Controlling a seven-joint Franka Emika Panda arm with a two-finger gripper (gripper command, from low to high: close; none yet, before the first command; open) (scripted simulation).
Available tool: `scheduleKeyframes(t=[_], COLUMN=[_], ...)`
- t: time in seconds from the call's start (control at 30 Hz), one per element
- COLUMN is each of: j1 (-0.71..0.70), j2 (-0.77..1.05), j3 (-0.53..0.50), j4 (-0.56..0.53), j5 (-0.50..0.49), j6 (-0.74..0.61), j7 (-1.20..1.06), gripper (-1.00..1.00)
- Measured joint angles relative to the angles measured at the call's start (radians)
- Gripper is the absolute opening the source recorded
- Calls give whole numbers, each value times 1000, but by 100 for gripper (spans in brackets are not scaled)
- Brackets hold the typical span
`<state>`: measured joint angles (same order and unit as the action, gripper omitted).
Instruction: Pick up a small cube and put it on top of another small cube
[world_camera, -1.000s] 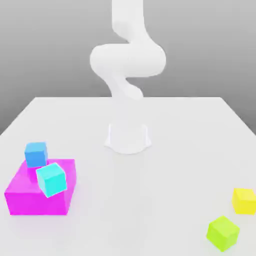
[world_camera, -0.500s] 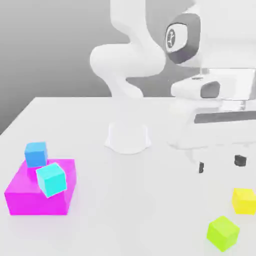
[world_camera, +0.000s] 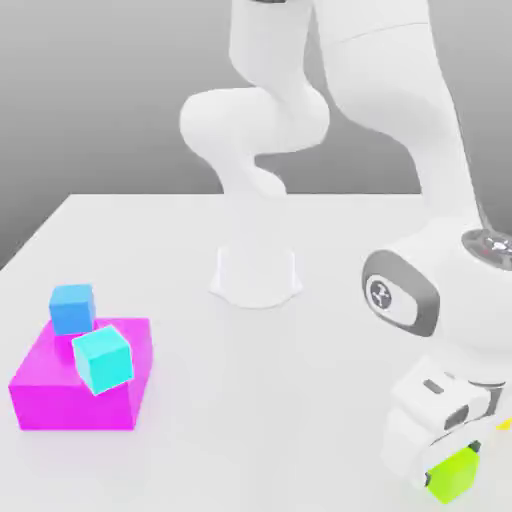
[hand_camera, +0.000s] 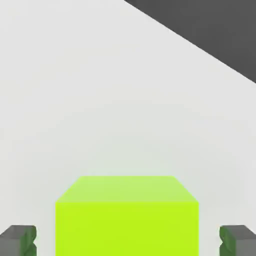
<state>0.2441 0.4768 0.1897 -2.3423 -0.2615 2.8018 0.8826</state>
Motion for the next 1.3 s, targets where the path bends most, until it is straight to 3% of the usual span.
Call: scheduleKeyframes(t=[0.13, 0.3, 0.5, 0.63, 0.83, 1.0, 1.03, 1.3], j1=[-1, -55, -193, -400, -567, -588, -588, -590], j2=[0, -160, -355, -509, -731, -626, -610, -637], j3=[1, 52, -97, -197, -329, -361, -362, -360], j4=[0, -39, -128, -196, -296, -352, -357, -350], j5=[0, 79, 116, 138, 192, 220, 223, 216], j6=[0, -119, -223, -304, -416, -255, -233, -269], j7=[0, -52, 31, 109, 204, 203, 201, 206], gripper=[-100, -100, -100, -100, -100, -100, 100, 100])
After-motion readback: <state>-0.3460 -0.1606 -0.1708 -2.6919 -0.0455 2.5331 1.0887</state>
